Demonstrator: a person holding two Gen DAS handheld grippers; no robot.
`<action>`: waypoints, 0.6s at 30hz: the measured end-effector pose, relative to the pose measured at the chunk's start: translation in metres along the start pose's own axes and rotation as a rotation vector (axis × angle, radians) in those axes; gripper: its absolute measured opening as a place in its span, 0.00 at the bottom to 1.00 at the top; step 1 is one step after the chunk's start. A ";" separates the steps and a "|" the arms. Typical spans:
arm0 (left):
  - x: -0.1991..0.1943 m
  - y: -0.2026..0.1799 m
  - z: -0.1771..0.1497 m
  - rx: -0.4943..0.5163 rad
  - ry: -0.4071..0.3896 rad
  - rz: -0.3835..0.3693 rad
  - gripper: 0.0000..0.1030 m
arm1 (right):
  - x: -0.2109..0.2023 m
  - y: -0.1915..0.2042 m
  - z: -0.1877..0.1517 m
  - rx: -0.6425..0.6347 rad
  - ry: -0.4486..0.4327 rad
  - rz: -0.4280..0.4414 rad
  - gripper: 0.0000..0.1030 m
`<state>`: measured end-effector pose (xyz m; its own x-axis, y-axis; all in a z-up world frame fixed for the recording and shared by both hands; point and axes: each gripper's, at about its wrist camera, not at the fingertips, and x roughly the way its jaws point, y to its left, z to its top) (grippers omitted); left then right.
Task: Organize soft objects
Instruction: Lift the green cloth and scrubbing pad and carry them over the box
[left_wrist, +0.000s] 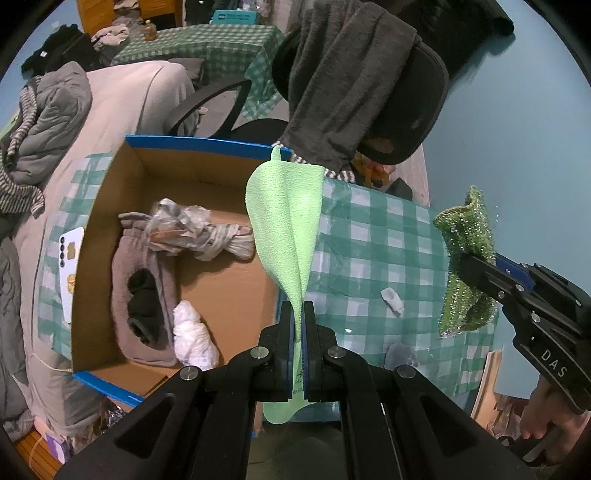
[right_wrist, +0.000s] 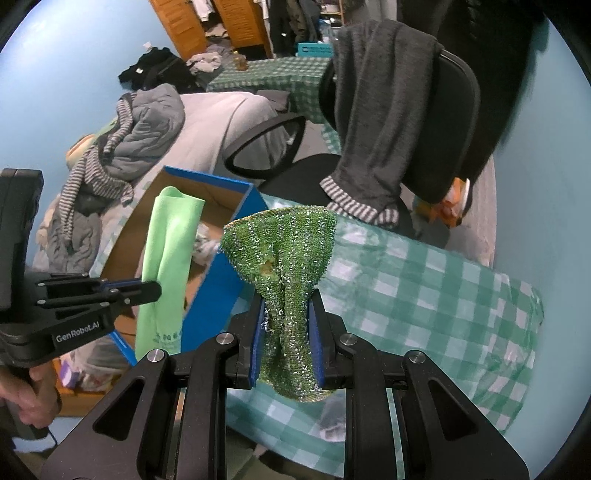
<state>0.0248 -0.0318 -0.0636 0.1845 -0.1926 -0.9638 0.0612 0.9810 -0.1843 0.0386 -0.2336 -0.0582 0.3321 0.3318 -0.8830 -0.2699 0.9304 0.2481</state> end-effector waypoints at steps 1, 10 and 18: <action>-0.001 0.002 0.000 -0.003 -0.002 -0.001 0.03 | 0.001 0.004 0.002 -0.007 -0.001 0.004 0.20; -0.011 0.032 -0.001 -0.042 -0.016 0.011 0.03 | 0.013 0.037 0.017 -0.067 -0.003 0.042 0.20; -0.017 0.062 -0.003 -0.083 -0.025 0.024 0.03 | 0.029 0.072 0.029 -0.119 0.006 0.079 0.20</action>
<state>0.0229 0.0319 -0.0591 0.2093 -0.1686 -0.9632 -0.0246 0.9838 -0.1775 0.0553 -0.1527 -0.0545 0.2997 0.4021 -0.8651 -0.4008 0.8760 0.2684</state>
